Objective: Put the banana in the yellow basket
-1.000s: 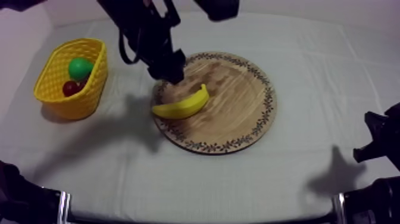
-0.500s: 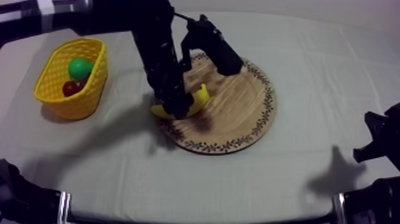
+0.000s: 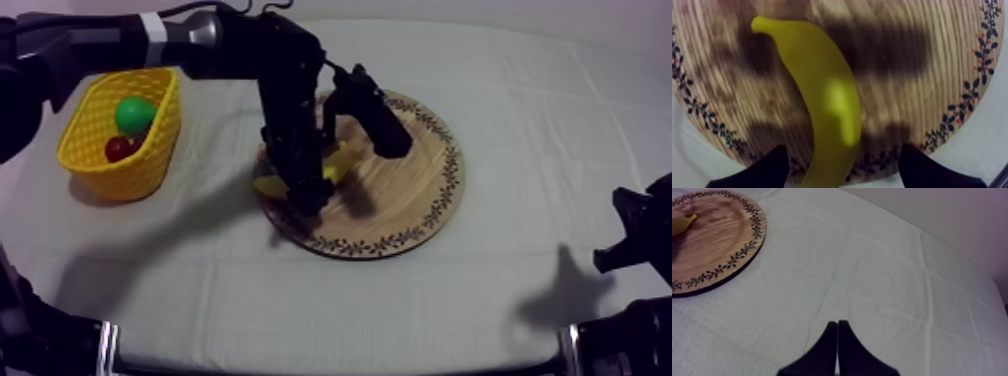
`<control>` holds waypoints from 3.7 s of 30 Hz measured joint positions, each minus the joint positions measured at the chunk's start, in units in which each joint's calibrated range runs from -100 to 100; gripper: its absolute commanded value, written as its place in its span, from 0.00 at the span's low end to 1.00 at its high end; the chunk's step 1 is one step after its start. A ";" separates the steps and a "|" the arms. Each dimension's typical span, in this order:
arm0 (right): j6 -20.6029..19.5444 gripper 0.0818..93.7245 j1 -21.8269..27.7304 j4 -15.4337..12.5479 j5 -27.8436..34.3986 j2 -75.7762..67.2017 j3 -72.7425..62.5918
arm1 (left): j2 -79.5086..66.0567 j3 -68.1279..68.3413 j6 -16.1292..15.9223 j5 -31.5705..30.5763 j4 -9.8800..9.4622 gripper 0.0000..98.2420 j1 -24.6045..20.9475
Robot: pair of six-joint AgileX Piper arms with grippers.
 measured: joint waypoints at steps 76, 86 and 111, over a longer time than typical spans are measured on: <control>-0.05 0.00 0.00 0.00 0.00 0.00 0.00 | -36.72 8.69 15.52 10.39 4.53 0.13 -30.35; 0.04 0.00 0.00 0.00 0.00 0.00 0.00 | -35.77 6.70 11.59 9.85 4.13 0.14 -34.36; 0.04 0.00 0.00 0.00 0.00 0.00 0.00 | -21.71 17.34 6.62 -3.12 5.44 0.92 -34.59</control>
